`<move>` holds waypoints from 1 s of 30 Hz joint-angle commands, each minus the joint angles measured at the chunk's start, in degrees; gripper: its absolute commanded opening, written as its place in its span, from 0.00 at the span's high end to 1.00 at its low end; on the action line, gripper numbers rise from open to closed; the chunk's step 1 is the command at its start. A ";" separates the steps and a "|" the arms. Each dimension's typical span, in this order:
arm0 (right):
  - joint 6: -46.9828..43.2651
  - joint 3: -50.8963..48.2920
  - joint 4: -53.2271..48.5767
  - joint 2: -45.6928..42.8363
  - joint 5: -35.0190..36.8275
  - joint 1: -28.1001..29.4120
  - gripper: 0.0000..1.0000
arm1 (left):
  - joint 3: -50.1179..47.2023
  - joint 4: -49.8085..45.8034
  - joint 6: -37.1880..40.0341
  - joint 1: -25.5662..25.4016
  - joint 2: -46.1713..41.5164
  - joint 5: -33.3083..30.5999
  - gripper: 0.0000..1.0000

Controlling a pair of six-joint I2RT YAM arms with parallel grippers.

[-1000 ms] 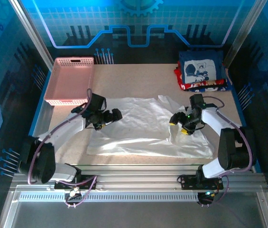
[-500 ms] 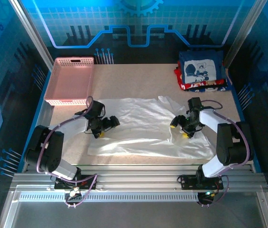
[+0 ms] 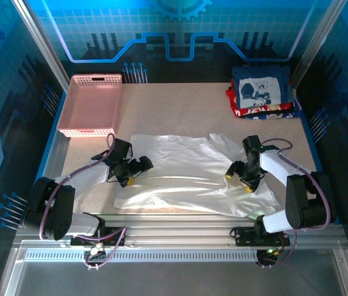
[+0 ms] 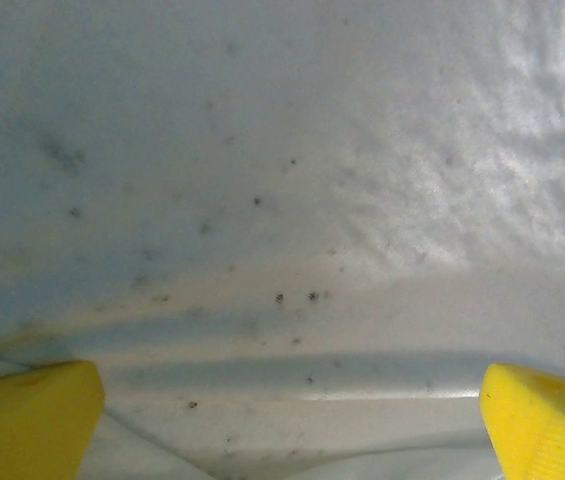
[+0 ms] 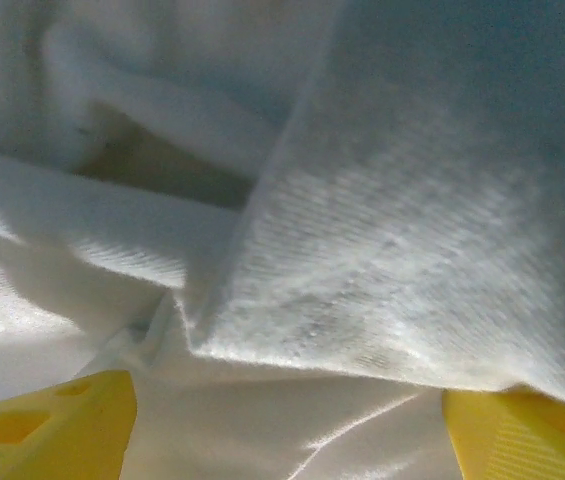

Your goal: Fold and stack the t-shirts

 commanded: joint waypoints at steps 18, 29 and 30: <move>-23.67 41.33 -5.31 24.73 -5.21 -4.10 0.22 | 44.66 -23.85 21.05 14.13 26.29 -1.17 0.19; -24.91 46.93 -6.04 32.39 -5.13 -4.58 0.23 | 51.93 -20.95 22.50 13.42 38.34 0.38 0.30; -25.15 46.87 -5.97 32.60 -4.93 -4.80 0.23 | 52.34 -20.73 22.43 13.34 39.21 0.31 0.30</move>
